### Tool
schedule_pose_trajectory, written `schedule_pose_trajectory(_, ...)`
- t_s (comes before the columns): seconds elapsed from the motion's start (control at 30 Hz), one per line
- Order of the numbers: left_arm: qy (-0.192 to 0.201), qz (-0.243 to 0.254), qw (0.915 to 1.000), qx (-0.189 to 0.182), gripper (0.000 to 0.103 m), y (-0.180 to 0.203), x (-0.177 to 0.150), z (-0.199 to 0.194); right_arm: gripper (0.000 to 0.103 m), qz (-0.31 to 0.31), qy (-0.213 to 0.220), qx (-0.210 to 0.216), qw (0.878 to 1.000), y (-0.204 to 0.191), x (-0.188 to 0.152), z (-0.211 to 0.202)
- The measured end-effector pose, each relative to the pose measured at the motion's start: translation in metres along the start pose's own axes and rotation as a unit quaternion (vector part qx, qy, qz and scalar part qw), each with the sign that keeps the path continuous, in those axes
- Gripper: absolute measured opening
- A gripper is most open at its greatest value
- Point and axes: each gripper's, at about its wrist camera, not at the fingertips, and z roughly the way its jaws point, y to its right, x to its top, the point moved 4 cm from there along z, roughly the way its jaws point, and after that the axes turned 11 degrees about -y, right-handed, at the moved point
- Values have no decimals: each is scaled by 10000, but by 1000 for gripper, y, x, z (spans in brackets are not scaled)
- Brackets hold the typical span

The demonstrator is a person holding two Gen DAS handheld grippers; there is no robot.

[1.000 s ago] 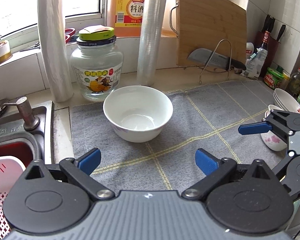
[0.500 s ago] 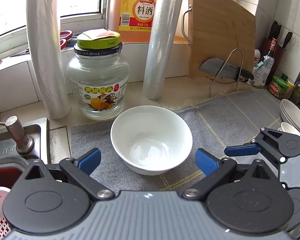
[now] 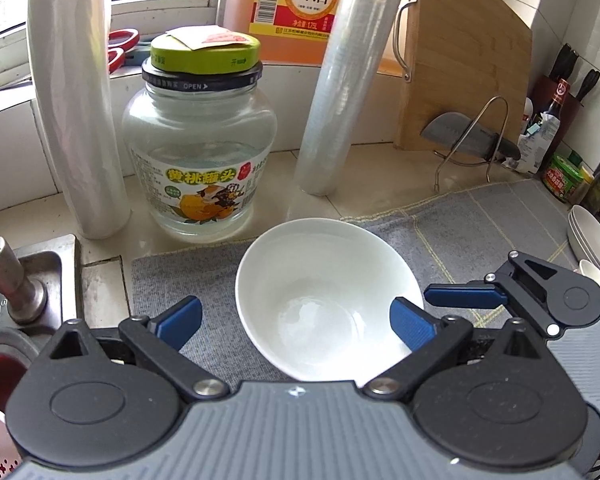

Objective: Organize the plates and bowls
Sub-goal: 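Grasp the bowl's rim with the left tool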

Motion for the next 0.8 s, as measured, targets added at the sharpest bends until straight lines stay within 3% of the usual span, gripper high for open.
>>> schedule_pose_trajectory(0.57,-400,460,9972,-431,97,0,23,16,99,-84,154,61,9998,5,12,9)
schedule_pose_trajectory(0.8,-682,791,9934,-475,91,4,28,21,99,-114,277,90,9995,4,13,7)
